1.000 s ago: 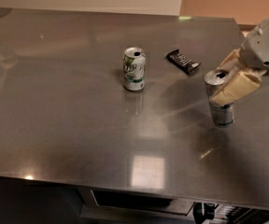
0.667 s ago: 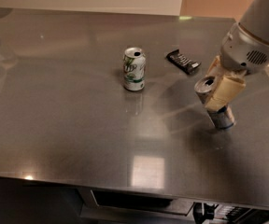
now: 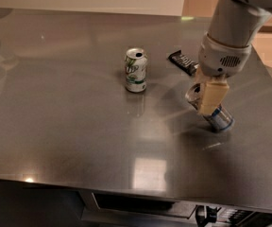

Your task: Knock redbull can over

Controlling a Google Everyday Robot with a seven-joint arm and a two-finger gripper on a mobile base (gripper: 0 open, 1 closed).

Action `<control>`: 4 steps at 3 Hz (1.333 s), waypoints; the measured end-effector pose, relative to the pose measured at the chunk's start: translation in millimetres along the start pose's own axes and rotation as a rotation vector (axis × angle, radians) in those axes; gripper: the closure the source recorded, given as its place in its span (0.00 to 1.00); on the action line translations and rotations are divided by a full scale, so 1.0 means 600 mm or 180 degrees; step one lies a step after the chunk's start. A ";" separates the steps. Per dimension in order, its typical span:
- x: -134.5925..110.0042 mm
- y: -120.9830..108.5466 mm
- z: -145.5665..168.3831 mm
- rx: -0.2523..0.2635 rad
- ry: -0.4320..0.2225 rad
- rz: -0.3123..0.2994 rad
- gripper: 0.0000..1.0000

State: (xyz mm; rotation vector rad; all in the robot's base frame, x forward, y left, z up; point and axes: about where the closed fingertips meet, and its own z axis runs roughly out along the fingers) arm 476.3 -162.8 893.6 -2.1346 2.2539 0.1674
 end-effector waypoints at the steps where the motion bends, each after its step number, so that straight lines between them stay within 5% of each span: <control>1: -0.010 0.004 0.016 -0.0064 0.0129 -0.0134 0.35; 2: -0.014 0.012 0.030 -0.0128 0.0204 -0.0208 0.11; 3: -0.028 -0.013 0.029 0.0086 0.0104 -0.0208 0.00; 4: -0.032 -0.020 0.028 0.0152 0.0075 -0.0209 0.00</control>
Offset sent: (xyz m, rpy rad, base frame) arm -0.0590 -0.0083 -0.0182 -0.1621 0.2471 0.1229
